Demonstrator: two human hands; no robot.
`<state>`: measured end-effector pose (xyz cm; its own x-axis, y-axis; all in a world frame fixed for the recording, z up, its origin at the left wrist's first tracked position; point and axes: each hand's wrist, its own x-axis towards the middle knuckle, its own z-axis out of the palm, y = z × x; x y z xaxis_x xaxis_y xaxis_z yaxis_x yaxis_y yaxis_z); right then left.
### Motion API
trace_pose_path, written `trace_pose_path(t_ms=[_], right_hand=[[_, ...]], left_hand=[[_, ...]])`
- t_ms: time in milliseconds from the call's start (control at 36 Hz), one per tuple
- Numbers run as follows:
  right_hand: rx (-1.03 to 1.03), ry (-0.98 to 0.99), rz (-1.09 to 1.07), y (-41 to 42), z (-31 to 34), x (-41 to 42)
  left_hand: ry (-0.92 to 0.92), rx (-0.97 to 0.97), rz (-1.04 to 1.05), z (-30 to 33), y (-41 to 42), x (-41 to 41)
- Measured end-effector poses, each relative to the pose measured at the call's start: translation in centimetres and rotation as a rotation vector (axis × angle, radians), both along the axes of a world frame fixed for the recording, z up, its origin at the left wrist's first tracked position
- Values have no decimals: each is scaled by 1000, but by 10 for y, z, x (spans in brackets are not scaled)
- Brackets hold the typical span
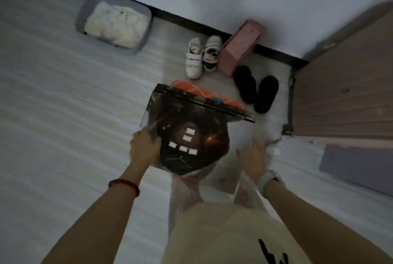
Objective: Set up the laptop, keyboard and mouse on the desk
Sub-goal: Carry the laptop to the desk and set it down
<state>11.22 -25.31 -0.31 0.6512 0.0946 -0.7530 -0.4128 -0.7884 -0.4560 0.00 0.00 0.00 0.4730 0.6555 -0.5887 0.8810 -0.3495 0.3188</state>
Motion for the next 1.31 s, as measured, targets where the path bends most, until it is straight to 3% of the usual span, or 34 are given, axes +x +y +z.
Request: trace_pose_path(t_ms=[139,361,639,972,1167,1306], right_hand=[[-28,37,-158,17,-29,-11],[-26,-39,-345,29,-63,-23],[-3,-108,-378,30,-65,-25],[176,-158,-58,46,34,-41],[278,-280,346,77,107,-78],[414,-277,520,110,144,-119]], left_hand=[[124,-30,-61,-40,34,12],[-86,-171,-154,-86,62,23],[-154,-291,-120,-87,78,24],[-281,-209,107,20,71,-74],[-367,-90,441,101,39,-189],[-423,-13,697,139,12,-273]])
